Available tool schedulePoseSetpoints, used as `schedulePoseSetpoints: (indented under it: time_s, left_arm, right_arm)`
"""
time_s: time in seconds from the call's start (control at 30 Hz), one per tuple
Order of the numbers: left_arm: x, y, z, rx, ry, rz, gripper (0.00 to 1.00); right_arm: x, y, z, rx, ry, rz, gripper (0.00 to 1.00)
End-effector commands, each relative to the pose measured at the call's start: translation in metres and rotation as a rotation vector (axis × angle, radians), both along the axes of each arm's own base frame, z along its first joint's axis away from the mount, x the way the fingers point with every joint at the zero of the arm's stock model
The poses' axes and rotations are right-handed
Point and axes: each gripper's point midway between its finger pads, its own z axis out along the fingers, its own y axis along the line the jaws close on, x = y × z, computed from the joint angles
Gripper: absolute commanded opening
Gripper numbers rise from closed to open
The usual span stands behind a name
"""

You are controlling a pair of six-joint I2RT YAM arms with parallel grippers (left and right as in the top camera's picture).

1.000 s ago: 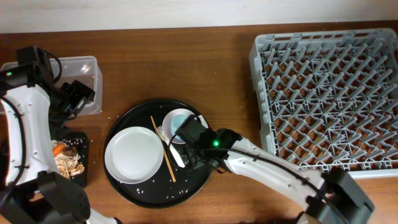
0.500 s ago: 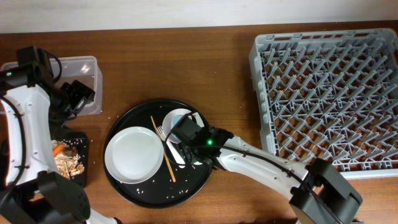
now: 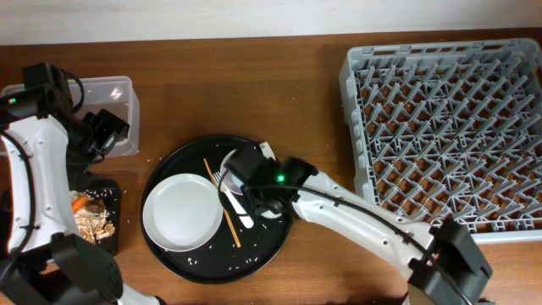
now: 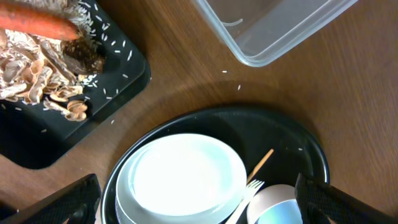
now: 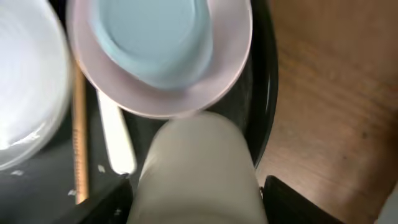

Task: Sort waste into correct bins and load items into the dishwasher rack
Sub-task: 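Grasp the white cup with the right gripper and lift it, then place the white cup upside down in the dishwasher rack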

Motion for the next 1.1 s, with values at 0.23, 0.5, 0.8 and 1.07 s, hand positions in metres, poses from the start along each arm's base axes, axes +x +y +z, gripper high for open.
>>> schedulePoseSetpoints:
  time_s: [0.23, 0.5, 0.8, 1.07]
  left_arm:
    - [-0.001, 0.001, 0.002, -0.001, -0.005, 0.015, 0.99]
    - [-0.001, 0.001, 0.002, -0.001, -0.005, 0.015, 0.99]
    - [-0.001, 0.001, 0.002, -0.001, -0.005, 0.015, 0.99]
    - [-0.001, 0.001, 0.002, -0.001, -0.005, 0.015, 0.99]
  right_arm:
    - [0.062, -0.088, 0.086, 0.011, -0.042, -0.277, 0.57]
    - [0.104, -0.285, 0.121, -0.007, -0.062, -0.728, 0.57]
    - [0.077, -0.455, 0.108, 0.037, -0.037, -1.101, 0.58]
    - [0.055, -0.508, 0.062, 0.081, 0.094, -1.254, 0.77]
